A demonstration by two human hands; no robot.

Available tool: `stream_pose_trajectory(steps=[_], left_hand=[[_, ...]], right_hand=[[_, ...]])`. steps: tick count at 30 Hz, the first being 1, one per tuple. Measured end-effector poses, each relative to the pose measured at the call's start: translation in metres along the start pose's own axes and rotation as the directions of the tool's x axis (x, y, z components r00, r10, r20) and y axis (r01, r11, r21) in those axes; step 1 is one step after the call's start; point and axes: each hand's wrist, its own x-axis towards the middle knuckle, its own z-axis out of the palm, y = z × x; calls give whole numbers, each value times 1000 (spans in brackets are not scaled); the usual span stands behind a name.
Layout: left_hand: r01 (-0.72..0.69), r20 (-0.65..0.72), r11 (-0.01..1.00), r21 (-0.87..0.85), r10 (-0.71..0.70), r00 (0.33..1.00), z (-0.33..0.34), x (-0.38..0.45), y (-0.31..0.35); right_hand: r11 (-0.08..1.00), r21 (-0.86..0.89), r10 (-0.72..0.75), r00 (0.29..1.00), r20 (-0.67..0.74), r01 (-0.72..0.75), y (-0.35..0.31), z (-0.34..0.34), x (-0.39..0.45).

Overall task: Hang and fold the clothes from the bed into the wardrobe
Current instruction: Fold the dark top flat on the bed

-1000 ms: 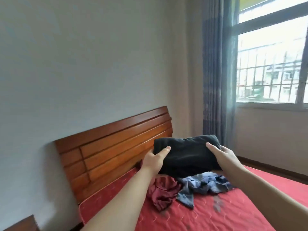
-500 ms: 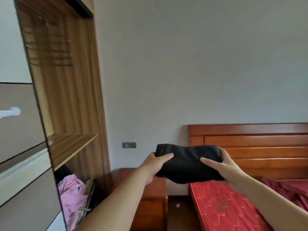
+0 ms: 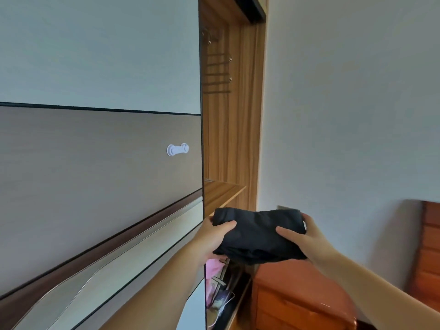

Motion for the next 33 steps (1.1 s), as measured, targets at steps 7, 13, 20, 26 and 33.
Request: stream_pose_trajectory(steps=[7, 13, 20, 26, 33], left_hand=[[-84, -88, 995, 57, 88, 992, 40, 67, 8], [-196, -190, 972, 128, 218, 957, 123, 157, 30], [-246, -290, 953, 179, 290, 912, 164, 240, 54], [-121, -359, 976, 179, 180, 916, 146, 299, 49], [-5, -426, 987, 158, 73, 902, 94, 382, 26]], right_hand=[[999, 20, 36, 999, 9, -36, 22, -27, 82], [996, 54, 71, 997, 29, -72, 34, -90, 189], [992, 108, 60, 992, 112, -72, 31, -112, 294], [996, 71, 45, 979, 199, -60, 43, -78, 367], [998, -1, 54, 944, 326, -57, 66, -8, 458]])
